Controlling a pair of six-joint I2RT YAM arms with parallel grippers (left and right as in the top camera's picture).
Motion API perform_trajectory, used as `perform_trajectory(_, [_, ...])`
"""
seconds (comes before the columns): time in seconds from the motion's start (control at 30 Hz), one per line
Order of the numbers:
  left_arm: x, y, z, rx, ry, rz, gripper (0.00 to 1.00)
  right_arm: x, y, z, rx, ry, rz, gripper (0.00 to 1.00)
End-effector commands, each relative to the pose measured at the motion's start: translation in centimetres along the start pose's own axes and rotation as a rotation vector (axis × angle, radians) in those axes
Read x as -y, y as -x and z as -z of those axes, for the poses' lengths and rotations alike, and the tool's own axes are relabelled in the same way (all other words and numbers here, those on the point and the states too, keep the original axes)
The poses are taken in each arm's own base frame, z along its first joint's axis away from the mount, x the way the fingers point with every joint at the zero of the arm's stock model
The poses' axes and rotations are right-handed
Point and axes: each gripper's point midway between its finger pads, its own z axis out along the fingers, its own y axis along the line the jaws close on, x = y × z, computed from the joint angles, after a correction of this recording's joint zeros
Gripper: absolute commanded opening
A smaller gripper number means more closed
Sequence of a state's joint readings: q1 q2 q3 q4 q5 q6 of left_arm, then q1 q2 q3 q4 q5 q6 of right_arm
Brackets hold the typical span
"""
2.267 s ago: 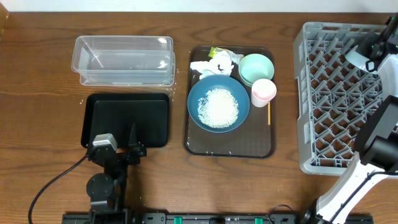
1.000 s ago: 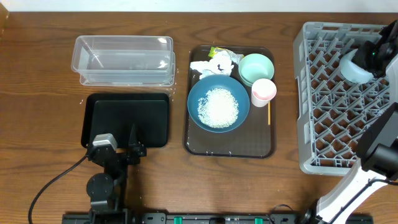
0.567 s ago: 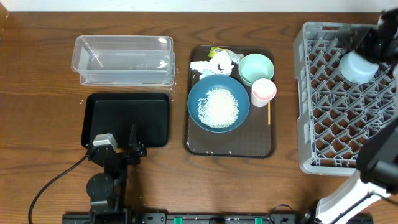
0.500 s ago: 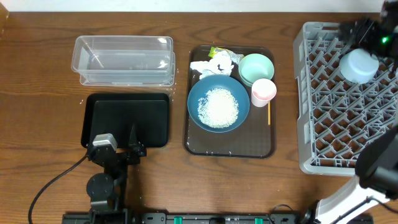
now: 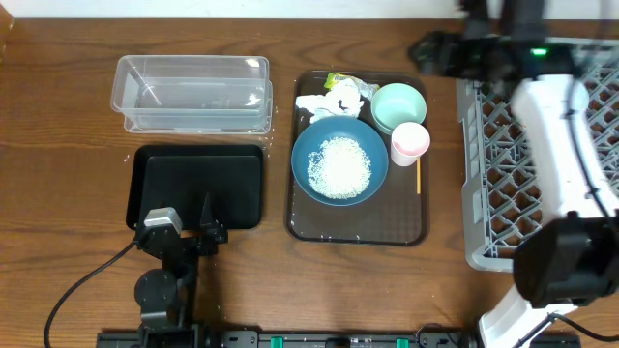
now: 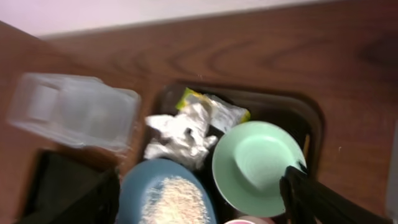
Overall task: Sort waste into correct bins and load items into the dishwasher rack
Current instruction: 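Release the bowl and move the right gripper back to the tray, then grasp the green bowl behind the rice bowl with the right gripper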
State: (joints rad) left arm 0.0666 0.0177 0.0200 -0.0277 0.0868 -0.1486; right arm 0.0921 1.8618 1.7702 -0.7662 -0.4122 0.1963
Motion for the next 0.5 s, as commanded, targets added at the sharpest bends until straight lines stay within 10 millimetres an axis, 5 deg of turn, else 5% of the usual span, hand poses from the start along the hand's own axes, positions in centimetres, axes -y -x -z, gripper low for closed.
perform_trajectory(0.0, [-0.2,-1.7,-0.1,-0.053,-0.001,-0.015,0.92,0.7,-1.0,-1.6,-0.008,-0.225,0.086,0.86])
perform_trajectory(0.13, [-0.2,-1.7,-0.1,-0.053,-0.001,-0.015,0.92,-4.0,-2.6,-3.3,-0.036,-0.170,0.166,0.99])
perform_trajectory(0.27, [-0.2,-1.7,-0.1,-0.053,-0.001,-0.015,0.92,-7.6,-4.2,-4.2,-0.060,-0.122,0.224,0.99])
perform_trajectory(0.47, [-0.2,-1.7,-0.1,-0.053,-0.001,-0.015,0.92,-9.0,-4.9,-4.6,-0.063,-0.138,0.262,0.99])
